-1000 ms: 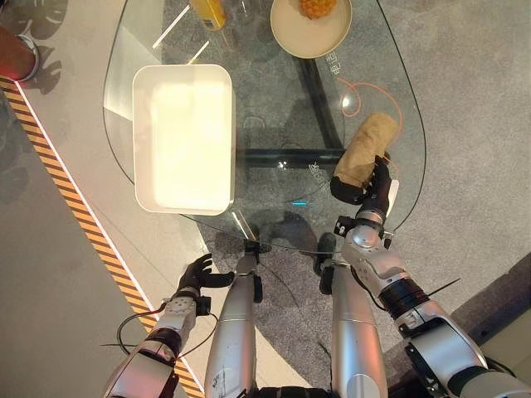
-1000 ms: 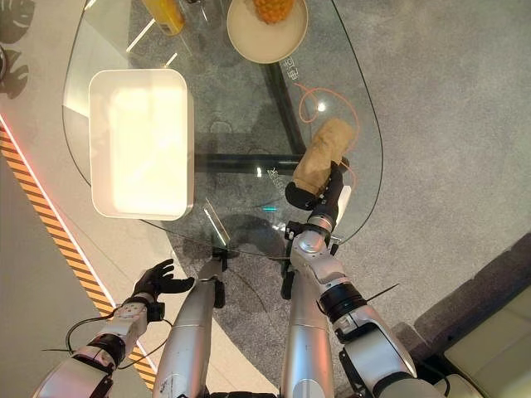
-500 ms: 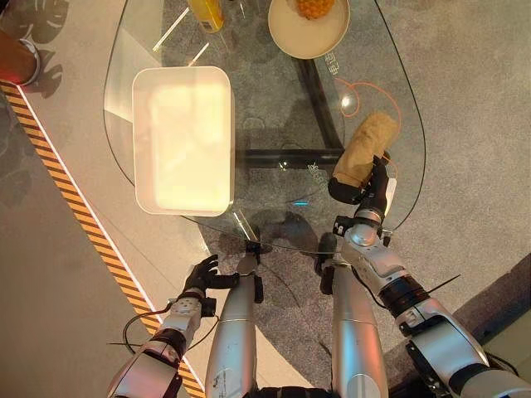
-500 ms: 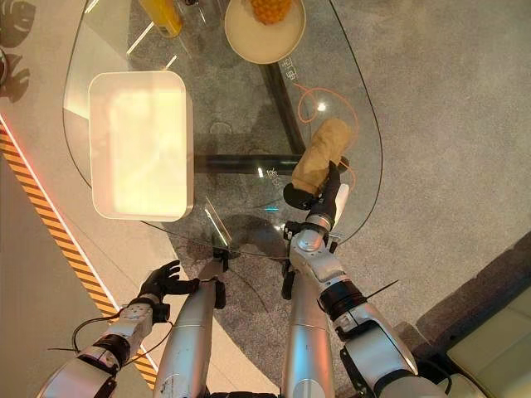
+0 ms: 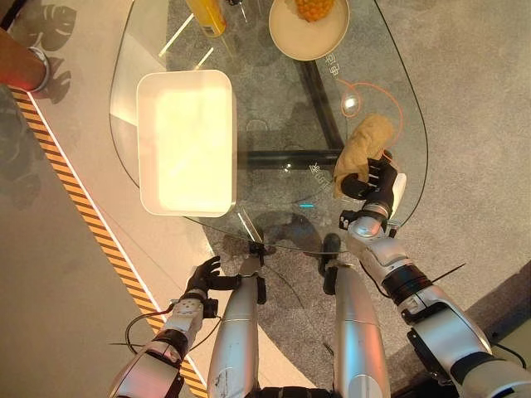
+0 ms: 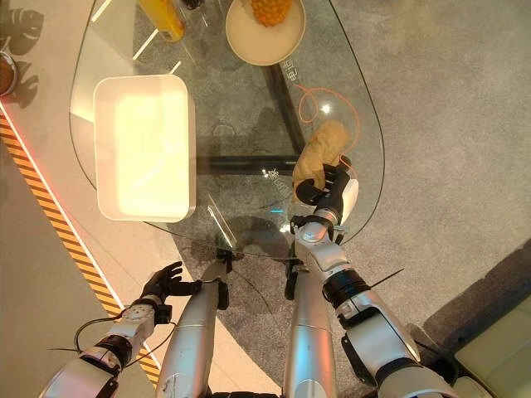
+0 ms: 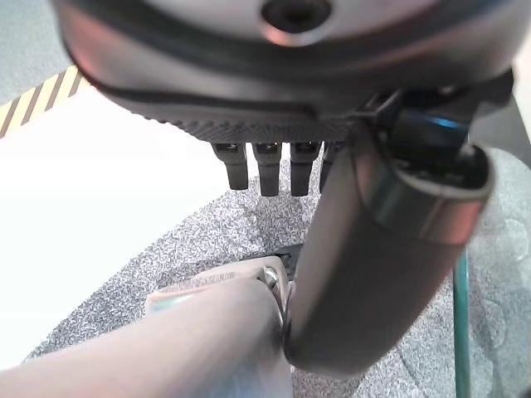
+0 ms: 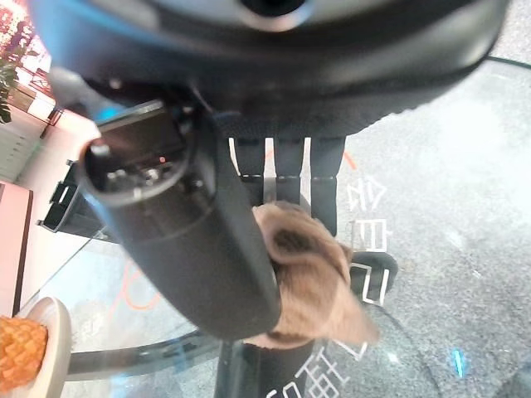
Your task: Wipe the table with a cloth and put it in the basket.
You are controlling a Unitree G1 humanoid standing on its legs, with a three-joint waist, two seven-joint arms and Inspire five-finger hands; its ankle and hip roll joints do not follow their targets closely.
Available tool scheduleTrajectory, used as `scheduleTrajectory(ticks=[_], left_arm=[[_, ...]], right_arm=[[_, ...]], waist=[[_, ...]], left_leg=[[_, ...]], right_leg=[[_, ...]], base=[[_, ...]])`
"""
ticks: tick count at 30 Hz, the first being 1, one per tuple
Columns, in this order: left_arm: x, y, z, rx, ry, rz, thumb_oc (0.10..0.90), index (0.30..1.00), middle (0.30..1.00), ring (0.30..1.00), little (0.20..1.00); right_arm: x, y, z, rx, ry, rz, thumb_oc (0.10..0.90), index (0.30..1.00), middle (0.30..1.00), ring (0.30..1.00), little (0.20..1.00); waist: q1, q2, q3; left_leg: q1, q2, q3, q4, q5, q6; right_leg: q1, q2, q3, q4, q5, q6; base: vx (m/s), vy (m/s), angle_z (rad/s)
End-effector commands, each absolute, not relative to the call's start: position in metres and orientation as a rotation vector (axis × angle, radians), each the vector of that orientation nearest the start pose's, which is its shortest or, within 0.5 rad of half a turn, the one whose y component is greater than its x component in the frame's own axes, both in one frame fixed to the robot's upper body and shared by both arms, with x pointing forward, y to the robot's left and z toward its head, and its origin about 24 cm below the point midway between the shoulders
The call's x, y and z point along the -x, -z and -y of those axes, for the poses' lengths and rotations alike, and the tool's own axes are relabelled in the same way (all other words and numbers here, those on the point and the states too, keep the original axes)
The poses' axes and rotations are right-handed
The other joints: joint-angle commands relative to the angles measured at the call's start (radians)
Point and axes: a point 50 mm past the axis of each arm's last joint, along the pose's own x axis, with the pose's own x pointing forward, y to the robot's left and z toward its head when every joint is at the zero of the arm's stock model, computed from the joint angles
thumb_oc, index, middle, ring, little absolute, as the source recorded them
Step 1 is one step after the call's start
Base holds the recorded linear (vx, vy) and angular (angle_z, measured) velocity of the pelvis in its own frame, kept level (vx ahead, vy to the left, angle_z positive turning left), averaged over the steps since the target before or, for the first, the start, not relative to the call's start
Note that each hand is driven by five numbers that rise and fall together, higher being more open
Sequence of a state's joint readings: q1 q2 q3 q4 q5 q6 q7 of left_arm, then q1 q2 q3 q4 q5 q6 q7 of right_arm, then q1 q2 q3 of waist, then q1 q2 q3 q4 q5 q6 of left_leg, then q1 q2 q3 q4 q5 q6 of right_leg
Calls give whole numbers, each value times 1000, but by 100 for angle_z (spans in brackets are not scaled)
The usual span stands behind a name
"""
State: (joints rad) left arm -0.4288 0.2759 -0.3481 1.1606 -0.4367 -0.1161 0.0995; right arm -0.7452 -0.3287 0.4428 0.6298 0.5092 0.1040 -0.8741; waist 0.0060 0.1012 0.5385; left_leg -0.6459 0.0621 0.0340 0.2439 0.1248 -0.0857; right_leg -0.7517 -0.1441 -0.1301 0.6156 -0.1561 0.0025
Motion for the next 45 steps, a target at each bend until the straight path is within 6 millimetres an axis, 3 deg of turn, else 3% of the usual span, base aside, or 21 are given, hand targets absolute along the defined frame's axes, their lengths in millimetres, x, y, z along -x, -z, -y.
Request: scheduleTrajectory(ticks=[1, 13, 21, 29, 45], left_arm=[[-250, 93, -204, -128, -114, -706, 800, 900, 900, 900, 900], [-255, 90, -204, -135, -113, -703, 800, 900, 900, 900, 900], [-257, 89, -204, -138, -114, -696, 800, 900, 900, 900, 900], [-260, 86, -206, -151, -108, -690, 800, 900, 900, 900, 900], [-263, 82, -207, -152, -100, -677, 800, 900, 900, 900, 900]], right_arm=[[-373, -122, 144, 176, 515, 28, 100, 300, 300, 300, 200], [-377, -124, 151, 227, 532, 40, 100, 300, 300, 300, 200], [-379, -135, 150, 350, 518, 126, 100, 300, 300, 300, 200], [-384, -154, 139, 572, 386, 219, 100, 300, 300, 300, 200], [-383, -154, 116, 716, 164, 272, 100, 300, 300, 300, 200]], waist=[[11, 24, -18], [16, 22, -18], [20, 21, -18], [28, 18, -18], [32, 17, -18]], left_leg=[[-22, -58, 54, 108, -93, 35], [-37, -60, 51, 121, -100, 40], [-46, -61, 47, 121, -101, 42], [-49, -61, 41, 124, -101, 42], [-49, -59, 44, 113, -95, 36]], right_leg=[[27, 21, 8, -166, 107, 14], [17, 21, 4, -160, 108, 17], [6, 25, 2, -155, 108, 20], [3, 23, -3, -152, 107, 23], [4, 15, -13, -161, 107, 25]], base=[[0, 0, 0], [0, 0, 0], [0, 0, 0], [0, -8, 0], [0, 0, 0]])
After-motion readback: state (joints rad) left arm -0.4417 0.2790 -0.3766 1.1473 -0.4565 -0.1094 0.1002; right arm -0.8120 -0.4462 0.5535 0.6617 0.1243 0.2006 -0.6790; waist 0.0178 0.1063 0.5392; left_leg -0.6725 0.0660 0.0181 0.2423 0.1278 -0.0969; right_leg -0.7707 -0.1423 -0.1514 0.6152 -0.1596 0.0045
